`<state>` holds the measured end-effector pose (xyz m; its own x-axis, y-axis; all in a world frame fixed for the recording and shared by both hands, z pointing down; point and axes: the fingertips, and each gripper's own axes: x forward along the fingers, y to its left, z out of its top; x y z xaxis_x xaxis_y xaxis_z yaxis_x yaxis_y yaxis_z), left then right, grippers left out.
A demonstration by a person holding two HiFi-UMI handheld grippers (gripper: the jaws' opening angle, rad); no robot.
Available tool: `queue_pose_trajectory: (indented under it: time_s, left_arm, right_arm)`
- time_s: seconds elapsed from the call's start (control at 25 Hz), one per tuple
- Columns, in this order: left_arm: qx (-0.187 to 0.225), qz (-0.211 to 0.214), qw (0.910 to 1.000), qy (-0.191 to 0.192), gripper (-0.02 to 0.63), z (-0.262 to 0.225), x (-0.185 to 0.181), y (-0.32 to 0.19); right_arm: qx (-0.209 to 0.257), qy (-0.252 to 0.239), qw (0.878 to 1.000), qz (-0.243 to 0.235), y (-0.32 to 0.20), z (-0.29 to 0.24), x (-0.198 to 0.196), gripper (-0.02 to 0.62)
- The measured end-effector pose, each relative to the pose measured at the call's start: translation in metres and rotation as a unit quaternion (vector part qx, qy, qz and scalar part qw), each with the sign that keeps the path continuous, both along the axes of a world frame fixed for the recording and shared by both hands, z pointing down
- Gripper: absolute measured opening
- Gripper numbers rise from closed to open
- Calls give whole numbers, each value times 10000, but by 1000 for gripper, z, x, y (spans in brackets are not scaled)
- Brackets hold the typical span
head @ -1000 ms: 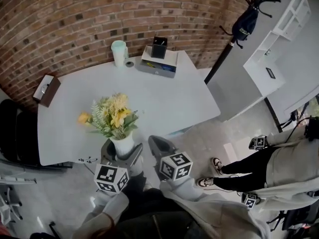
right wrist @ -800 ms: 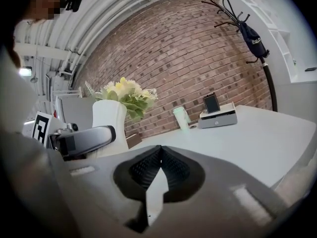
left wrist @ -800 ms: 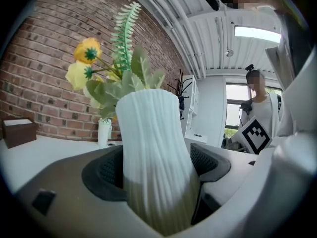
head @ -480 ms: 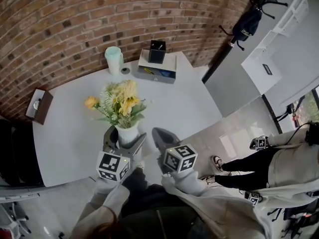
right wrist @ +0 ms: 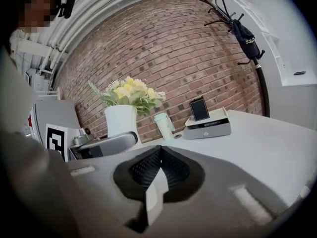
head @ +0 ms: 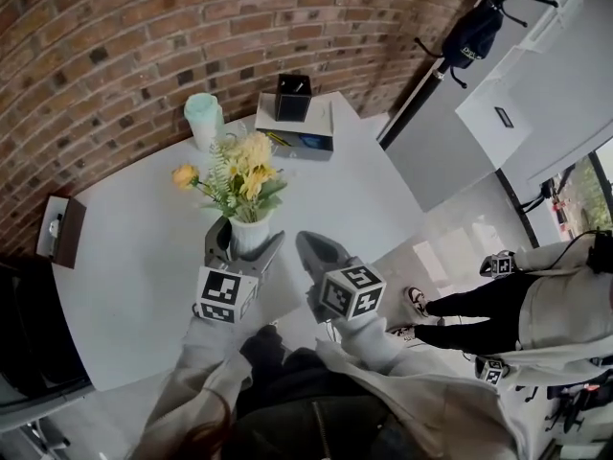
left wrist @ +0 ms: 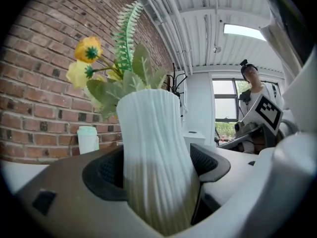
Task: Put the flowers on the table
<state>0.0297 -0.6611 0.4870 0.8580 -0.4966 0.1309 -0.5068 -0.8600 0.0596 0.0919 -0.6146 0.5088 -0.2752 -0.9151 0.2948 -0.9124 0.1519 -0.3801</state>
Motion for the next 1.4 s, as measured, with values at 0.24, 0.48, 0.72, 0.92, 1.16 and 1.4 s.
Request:
queue_pose_trajectory:
  time_s: [0.24,0.48,0.72,0.92,1.16,1.4]
  left_arm:
    - [232,-7,9997,-9,393,22,18,-31]
    - [721,-268,9970,78,393,32,34,-54]
    - [1256,-411,9912,93,393,32,51,-65]
    - [1077,-669,9919,43,393,33,48,-55]
    - [1159,-689,9906,-231,393,39,44,-41]
    - [1114,-781,9898,-431,394,42,44,-40]
  right_arm:
    - [6,320,9991,278,-23,12,18,-2]
    - [-72,610,9970,473,-35,33,34,-2]
    - [-137,571,9964,605,-36,43,47,-2]
    - [-171,522,9970,553,-29,46,52,-2]
    - [-106,465,9976,492,-21,41,50,-2]
    - [-48,408,9979,500,-15,35,53,-2]
